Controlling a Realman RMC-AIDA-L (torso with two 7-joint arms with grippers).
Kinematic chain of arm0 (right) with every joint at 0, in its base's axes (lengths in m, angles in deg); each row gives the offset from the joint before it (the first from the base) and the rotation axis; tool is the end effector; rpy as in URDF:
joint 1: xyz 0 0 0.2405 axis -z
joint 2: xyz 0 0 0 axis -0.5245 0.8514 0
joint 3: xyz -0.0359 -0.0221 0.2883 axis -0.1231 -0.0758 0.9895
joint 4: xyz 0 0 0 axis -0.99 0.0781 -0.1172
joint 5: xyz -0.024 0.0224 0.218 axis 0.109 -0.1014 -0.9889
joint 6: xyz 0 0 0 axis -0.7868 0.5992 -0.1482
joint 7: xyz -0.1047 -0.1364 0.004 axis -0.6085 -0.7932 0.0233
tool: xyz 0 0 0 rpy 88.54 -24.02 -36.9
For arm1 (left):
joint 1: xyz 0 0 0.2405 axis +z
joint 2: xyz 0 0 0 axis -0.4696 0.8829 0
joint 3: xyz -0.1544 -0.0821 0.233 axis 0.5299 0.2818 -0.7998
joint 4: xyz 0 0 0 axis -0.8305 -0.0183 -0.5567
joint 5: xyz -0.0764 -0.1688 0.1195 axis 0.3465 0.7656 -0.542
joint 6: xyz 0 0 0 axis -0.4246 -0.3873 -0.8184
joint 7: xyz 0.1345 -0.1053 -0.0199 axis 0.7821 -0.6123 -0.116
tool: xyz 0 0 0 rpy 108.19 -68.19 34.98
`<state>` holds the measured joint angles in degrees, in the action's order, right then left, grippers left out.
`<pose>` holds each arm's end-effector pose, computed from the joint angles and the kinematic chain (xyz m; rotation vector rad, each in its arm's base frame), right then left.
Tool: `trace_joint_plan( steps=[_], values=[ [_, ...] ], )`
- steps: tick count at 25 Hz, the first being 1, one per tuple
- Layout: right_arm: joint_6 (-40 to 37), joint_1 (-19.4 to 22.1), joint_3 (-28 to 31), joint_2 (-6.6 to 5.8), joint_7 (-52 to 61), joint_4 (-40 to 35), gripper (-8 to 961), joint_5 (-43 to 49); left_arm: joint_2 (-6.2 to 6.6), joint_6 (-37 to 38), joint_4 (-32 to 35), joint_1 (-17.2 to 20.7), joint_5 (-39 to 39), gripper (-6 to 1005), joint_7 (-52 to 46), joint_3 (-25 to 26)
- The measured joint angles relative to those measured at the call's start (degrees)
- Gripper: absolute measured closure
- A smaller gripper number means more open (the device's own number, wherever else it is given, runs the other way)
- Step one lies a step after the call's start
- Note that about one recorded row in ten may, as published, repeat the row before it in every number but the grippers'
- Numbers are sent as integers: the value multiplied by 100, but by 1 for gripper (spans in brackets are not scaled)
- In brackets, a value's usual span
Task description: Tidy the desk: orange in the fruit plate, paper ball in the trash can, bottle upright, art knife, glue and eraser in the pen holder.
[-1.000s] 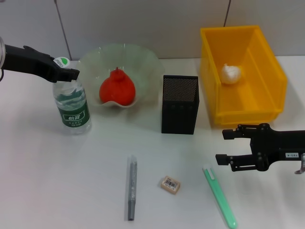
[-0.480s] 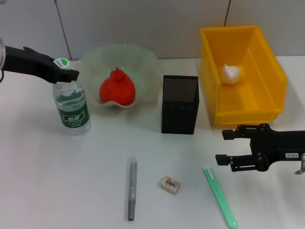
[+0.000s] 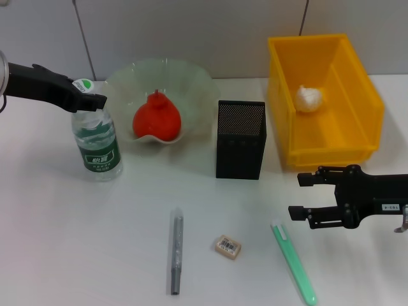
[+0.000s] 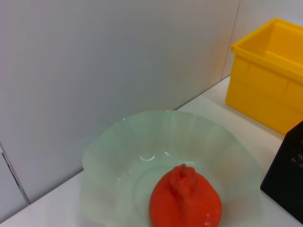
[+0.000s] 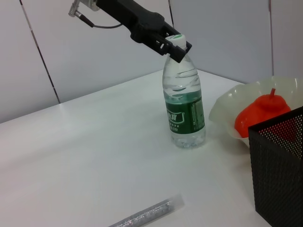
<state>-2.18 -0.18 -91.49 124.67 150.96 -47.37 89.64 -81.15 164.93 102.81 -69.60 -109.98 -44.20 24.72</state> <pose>0.2993 0.3626 -0.0280 -2.8152 0.5408 0.5411 -0.2301 0.4608 0.0562 -2.4348 -0.7625 -0.0103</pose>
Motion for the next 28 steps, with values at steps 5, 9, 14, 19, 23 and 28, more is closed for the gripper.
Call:
trace_joint_plan(
  steps=[5, 9, 14, 19, 23, 28],
  values=[
    [0, 0, 0, 0, 0, 0, 158, 0, 0, -5, -22, -11, 1, 480, -50, 0],
    [0, 0, 0, 0, 0, 0, 158, 0, 0, -5, -22, -14, 1, 472, -52, 0],
    [-3, 0, 0, 0, 0, 0, 158, 0, 0, -5, -22, -16, 0, 230, -55, -1],
    [-3, 0, 0, 0, 0, 0, 157, 0, 0, -5, -18, -16, 0, 209, -56, 0],
    [4, 0, 0, 7, 0, 0, 157, -1, 28, 52, 307, 7, 922, 206, -210, 417],
    [8, 0, 0, 9, 7, 0, 157, 0, 226, 739, 353, 393, 3305, 208, 154, 753]
  ],
)
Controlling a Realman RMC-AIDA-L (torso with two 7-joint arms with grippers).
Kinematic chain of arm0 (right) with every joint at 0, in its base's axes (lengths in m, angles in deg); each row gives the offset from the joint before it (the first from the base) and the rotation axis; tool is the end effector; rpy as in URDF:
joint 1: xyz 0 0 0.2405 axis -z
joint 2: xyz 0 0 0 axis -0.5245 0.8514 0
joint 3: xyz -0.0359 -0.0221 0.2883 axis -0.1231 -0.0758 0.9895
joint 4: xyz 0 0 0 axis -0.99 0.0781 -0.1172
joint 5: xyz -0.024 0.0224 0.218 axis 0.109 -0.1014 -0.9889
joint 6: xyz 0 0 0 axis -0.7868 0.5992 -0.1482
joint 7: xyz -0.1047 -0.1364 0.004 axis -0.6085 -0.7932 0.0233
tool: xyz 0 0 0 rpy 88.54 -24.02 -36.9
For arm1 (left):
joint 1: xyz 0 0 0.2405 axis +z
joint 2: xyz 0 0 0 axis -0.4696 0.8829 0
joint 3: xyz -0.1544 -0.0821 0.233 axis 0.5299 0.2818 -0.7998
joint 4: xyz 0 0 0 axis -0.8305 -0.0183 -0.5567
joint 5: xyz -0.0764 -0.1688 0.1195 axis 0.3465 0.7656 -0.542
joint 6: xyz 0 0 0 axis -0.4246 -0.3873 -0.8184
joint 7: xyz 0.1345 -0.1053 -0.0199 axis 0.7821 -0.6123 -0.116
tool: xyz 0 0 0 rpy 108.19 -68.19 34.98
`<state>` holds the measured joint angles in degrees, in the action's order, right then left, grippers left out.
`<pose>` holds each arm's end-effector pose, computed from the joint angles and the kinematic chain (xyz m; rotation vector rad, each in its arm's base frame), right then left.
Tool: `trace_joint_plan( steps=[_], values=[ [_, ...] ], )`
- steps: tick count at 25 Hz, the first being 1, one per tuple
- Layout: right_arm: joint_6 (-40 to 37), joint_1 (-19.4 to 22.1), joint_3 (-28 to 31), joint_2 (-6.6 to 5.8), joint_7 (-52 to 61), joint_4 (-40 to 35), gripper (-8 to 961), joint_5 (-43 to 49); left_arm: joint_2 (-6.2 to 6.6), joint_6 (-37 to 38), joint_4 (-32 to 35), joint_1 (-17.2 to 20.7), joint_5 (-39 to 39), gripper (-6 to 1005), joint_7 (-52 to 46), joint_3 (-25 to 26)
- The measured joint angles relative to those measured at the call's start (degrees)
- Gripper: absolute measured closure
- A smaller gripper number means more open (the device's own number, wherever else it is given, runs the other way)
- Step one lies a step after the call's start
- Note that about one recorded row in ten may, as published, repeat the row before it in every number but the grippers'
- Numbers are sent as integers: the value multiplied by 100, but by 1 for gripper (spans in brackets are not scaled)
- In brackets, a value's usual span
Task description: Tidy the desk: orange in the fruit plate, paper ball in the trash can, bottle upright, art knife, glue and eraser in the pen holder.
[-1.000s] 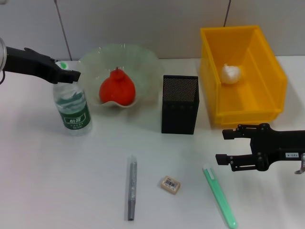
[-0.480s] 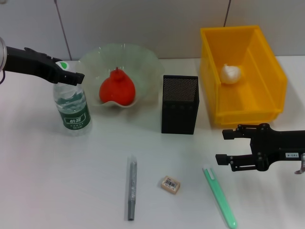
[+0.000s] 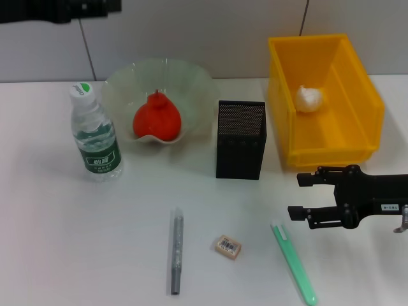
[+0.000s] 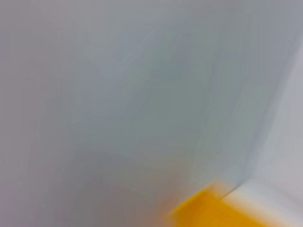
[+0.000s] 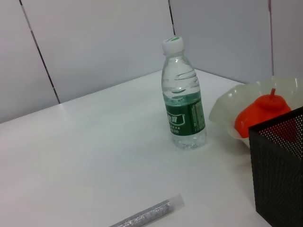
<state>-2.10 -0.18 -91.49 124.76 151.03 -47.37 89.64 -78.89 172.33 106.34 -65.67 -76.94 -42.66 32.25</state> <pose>0.2991 0.3626 -0.0287 -2.8145 0.5434 0.5421 -0.1728 0.4375 0.1139 -2.4523 -0.6492 -0.7507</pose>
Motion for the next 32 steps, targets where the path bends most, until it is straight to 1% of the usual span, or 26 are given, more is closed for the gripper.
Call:
trace_joint_plan(
  steps=[1, 2, 3, 4, 5, 7, 8, 11, 15, 17, 18, 21, 22, 23, 24, 25, 27, 29, 32],
  values=[
    [0, 0, 0, 0, 13, 0, 157, 0, 74, 317, -145, 148, 742, 208, 240, -47],
    [0, 0, 1, 0, 31, 0, 157, 0, 74, 317, -145, 148, 742, 208, 240, -47],
    [1, -1, 0, 0, 47, -1, 157, 0, 134, 601, -301, 261, 1295, 209, 463, -96],
    [0, -4, 0, -2, 58, -4, 157, 0, 208, 1162, -762, 451, 2043, 209, 900, -197],
    [-5, -13, 0, -2, 63, -8, 157, 0, 220, 1309, -928, 486, 2166, 209, 1018, -214],
    [-16, -41, 0, -4, 84, -16, 157, -2, 252, 1712, -1564, 556, 2318, 210, 1479, -239],
    [-21, -63, -3, -4, 97, -16, 157, -3, 258, 1837, -1810, 574, 2281, 210, 1671, -244],
    [-39, -129, -19, 4, 128, -4, 157, -5, 282, 2098, -2737, 657, 1872, 211, 2675, -359],
    [-118, -281, -80, 36, 416, -69, 157, 7, 261, 1854, -3536, 859, 1131, 212, 3945, -455],
    [-221, -403, -202, 37, 947, -209, 157, 50, 220, 1638, -3744, 966, 889, 212, 4398, -460],
    [-292, -462, -393, 34, 1405, -400, 157, 70, 194, 1544, -3830, 1034, 790, 212, 4622, -464],
    [-414, -610, -1125, 24, 2965, -1182, 157, 142, 107, 1359, -3961, 1242, 515, 213, 5255, -467],
    [-426, -664, -1397, 22, 3605, -1488, 157, 215, 76, 1325, -3971, 1288, 467, 213, 5349, -467],
    [-456, -760, -1682, 20, 4162, -1796, 157, 370, 76, 1325, -3971, 1288, 467, 213, 5349, -467],
    [-500, -875, -1919, 17, 4699, -2055, 157, 548, 5, 1138, -3991, 1390, 258, 213, 5636, -466],
    [-560, -1017, -2101, 15, 5117, -2227, 157, 773, -2, 1115, -3993, 1391, 235, 214, 5646, -467],
    [-745, -1443, -2363, 16, 6053, -2404, 157, 1449, -41, 991, -4013, 1393, 100, 214, 5693, -466],
    [-944, -1888, -2449, 40, 6706, -2355, 157, 2110, -61, 922, -4040, 1369, 19, 214, 5697, -465],
    [-1181, -2484, -2510, 138, 7240, -2071, 158, 2905, -75, 897, -4068, 1343, 5, 214, 5703, -465]
  ],
)
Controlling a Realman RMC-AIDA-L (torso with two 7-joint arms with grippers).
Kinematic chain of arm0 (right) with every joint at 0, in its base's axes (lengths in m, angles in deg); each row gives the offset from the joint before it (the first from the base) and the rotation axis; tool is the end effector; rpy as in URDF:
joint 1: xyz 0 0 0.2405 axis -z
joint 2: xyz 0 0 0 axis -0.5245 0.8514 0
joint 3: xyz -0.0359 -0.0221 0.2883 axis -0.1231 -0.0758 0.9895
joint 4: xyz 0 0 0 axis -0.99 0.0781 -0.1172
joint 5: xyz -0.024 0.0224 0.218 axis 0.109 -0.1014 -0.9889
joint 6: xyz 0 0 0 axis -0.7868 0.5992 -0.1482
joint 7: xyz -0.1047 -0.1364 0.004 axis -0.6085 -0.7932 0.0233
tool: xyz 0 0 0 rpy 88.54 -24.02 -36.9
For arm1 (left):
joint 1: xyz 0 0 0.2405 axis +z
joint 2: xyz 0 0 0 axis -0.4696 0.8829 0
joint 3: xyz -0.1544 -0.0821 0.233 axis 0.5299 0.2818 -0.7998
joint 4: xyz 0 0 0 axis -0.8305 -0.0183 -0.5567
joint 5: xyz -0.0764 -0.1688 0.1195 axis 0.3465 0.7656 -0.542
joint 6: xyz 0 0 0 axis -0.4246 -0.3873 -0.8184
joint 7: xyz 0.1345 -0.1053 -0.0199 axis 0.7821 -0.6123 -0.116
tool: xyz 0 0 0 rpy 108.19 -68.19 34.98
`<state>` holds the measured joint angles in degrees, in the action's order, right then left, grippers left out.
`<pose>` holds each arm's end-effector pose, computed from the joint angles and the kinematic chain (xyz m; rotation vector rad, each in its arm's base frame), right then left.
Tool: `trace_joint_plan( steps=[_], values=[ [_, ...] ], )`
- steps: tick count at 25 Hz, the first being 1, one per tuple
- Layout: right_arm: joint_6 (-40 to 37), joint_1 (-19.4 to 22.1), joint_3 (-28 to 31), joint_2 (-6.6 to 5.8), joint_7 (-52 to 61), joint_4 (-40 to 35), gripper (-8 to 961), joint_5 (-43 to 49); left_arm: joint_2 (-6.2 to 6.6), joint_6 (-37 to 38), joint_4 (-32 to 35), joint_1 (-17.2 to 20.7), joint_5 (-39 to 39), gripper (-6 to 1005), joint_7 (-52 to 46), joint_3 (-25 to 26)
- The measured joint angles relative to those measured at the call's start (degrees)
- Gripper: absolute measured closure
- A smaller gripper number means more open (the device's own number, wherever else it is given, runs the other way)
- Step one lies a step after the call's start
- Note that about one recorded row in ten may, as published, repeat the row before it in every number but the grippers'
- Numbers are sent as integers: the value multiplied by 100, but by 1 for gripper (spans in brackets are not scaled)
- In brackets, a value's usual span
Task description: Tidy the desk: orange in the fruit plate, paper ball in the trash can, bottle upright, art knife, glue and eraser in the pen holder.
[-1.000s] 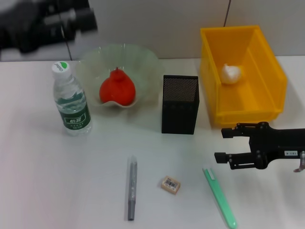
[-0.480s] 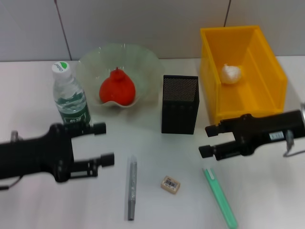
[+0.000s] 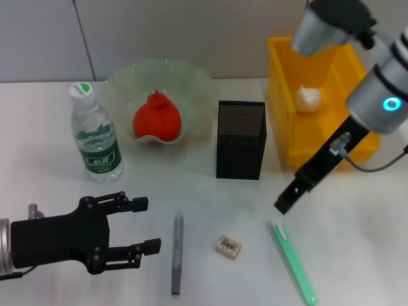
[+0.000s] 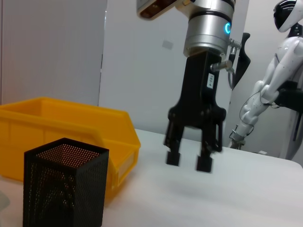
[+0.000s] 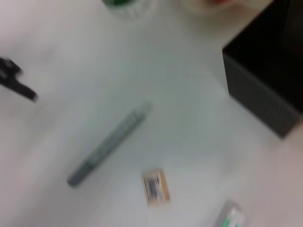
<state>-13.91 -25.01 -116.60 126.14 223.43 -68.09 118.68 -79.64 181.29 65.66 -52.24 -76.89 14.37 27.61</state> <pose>0.1527 0.4207 -0.0308 -2.7005 1.1795 -0.5964 -0.3108 0.3053 -0.0365 -2.8062 -0.3746 -0.8045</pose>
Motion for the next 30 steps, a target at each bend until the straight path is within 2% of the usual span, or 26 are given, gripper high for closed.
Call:
trace_joint_plan(
  steps=[4, 8, 22, 30],
  values=[
    [-27, -595, -282, 124, 186, 700, 158, 591, -3, -28, -3, -27, -7, 214, 4, 1],
    [372, -828, -812, 174, 187, 1305, 159, 641, -2, -63, -7, -51, -14, 214, -15, 1],
    [1052, -685, -2433, 205, 164, 1467, 160, -105, 5, -170, -7, -93, -23, 214, -79, 11],
    [1306, -589, -2829, 206, 158, 1548, 161, -391, -18, -178, -7, -118, -23, 214, -117, 54]
  ],
)
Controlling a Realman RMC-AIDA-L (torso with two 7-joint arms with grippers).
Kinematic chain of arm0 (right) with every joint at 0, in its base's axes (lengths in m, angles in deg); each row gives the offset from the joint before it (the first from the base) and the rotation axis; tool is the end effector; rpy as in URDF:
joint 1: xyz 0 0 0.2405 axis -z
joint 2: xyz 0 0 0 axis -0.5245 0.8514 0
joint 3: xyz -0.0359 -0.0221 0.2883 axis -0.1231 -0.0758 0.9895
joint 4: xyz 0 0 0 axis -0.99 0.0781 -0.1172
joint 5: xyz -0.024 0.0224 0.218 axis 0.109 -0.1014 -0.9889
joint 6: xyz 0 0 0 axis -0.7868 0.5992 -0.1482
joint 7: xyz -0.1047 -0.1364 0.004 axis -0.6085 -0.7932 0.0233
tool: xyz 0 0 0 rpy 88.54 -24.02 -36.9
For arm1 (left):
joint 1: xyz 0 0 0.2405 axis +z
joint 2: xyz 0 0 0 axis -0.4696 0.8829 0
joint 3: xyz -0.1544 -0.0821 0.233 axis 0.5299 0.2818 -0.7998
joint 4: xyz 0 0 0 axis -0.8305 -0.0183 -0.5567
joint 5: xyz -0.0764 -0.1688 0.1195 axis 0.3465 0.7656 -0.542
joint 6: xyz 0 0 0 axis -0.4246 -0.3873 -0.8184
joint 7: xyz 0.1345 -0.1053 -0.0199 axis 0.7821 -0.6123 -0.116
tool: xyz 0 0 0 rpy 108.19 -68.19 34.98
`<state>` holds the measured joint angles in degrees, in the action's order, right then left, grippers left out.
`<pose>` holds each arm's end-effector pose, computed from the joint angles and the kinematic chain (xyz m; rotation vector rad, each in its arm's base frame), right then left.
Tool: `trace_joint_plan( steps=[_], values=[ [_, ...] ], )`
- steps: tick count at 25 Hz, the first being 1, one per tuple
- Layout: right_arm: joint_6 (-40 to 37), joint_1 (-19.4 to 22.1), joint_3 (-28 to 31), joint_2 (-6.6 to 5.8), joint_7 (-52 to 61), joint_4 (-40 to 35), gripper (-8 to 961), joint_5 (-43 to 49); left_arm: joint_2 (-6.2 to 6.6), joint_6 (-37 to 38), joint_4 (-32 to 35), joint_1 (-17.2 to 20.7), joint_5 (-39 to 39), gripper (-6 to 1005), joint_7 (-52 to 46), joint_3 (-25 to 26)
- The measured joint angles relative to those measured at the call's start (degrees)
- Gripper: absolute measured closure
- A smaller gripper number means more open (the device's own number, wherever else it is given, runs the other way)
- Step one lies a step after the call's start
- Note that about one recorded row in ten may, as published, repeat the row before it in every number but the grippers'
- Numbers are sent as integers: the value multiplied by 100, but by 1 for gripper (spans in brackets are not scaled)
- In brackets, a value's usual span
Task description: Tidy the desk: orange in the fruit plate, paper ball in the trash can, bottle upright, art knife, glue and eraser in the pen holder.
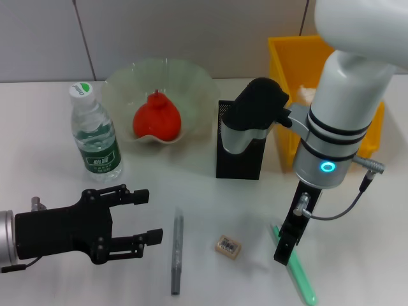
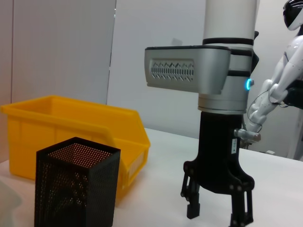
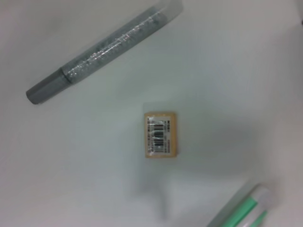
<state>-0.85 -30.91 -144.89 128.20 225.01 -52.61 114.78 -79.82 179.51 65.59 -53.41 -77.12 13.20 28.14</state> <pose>0.1635 0.4011 -0.1150 -2.7075 0.8280 -1.0766 -0.3078 0.3155 -0.0378 -2.7913 -0.3922 -0.7872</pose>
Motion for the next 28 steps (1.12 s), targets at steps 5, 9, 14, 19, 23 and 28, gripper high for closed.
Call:
trace_joint_plan(
  steps=[5, 9, 14, 19, 23, 28],
  values=[
    [120, 70, -131, 0, 1, 30, 161, -64, -2, -46, 0, 0, 0, 214, -2, -16],
    [210, 117, -212, 0, 5, 58, 162, -181, -2, -54, 0, 0, 0, 214, -2, -32],
    [291, 150, -270, -1, 4, 83, 162, -206, -2, -60, 0, 1, 0, 214, -7, -41],
    [382, 191, -374, 0, 21, 92, 161, -217, -11, -60, 0, 1, 0, 213, -9, -44],
    [428, 211, -520, -1, 20, 84, 161, -376, -18, -59, 0, 2, 1, 213, -10, -44],
    [492, 219, -786, -1, 53, 53, 162, -456, -25, -54, 0, 5, 1, 213, -10, -44]
  ],
)
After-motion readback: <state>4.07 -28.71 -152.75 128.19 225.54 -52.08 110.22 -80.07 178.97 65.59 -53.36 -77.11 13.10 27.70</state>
